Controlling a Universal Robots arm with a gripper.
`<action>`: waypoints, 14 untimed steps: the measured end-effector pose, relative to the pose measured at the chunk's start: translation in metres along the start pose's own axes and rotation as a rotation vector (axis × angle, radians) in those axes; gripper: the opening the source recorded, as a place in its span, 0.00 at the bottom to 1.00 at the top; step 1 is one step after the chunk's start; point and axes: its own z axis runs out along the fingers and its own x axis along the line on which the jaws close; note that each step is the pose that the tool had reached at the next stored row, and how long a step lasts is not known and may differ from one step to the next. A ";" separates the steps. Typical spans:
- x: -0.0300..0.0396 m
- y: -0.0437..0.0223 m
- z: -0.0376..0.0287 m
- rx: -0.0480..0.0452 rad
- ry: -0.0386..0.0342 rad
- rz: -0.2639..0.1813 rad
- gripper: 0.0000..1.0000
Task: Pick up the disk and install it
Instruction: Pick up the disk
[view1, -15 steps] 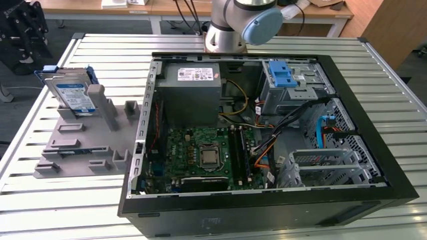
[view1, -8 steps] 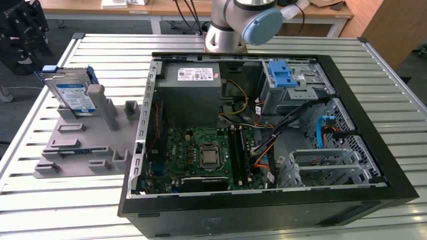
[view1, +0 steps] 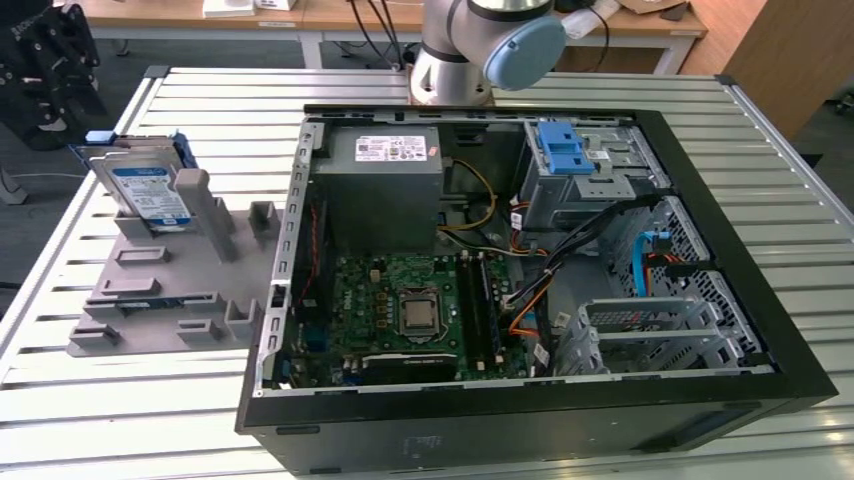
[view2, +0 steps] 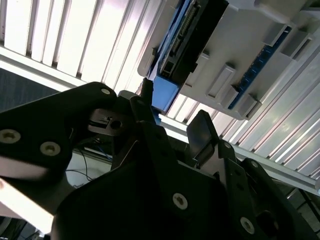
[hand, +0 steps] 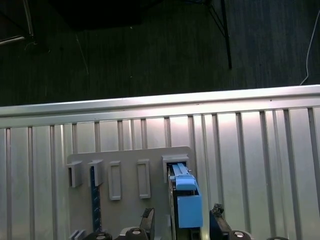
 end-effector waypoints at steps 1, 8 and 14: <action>-0.0003 0.0000 0.0012 -0.0001 0.0001 0.000 0.55; -0.0007 0.0000 0.0075 -0.0007 0.0005 -0.052 0.55; -0.0019 0.0004 0.0111 -0.0008 0.0005 -0.053 0.55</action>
